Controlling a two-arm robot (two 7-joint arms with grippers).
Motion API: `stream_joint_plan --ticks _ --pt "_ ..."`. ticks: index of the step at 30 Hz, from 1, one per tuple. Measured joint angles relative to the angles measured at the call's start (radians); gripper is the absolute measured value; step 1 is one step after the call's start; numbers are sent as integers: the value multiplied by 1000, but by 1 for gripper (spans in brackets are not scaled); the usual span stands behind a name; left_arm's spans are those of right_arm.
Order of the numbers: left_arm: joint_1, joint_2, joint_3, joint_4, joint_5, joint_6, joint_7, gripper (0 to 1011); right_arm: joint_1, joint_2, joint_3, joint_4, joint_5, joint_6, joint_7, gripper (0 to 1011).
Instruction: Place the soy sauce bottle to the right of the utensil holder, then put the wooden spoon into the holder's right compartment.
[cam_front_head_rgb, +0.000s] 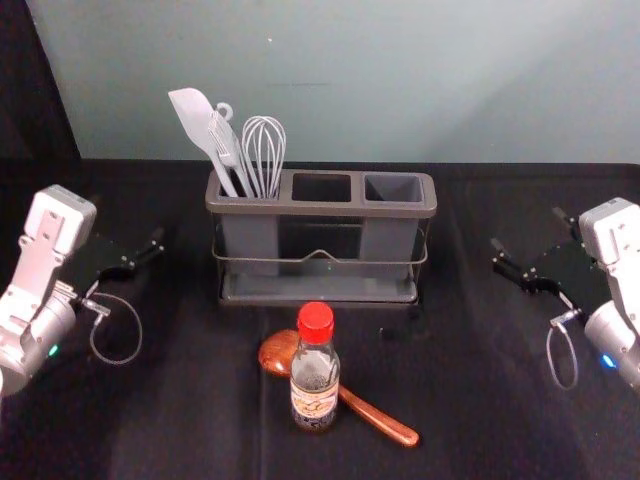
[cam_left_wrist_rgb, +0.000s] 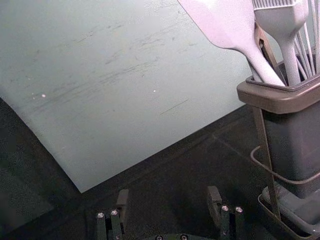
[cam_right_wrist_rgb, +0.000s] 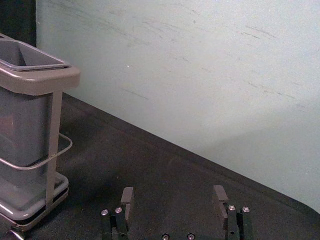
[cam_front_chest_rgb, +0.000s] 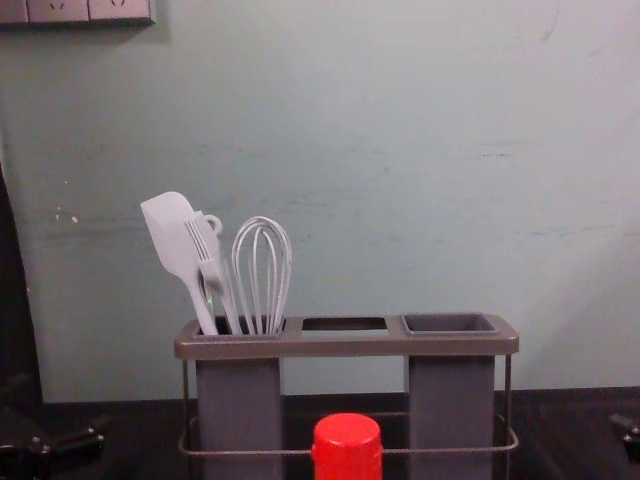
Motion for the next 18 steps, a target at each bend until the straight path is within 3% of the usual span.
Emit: stream_joint_plan --ticks 12,18 --pt "0 0 0 0 0 0 0 1000 0 0 0 0 0 0 0 1002" --pt "0 0 0 0 0 0 0 1000 -29 10 21 -33 -16 1 -5 1002"
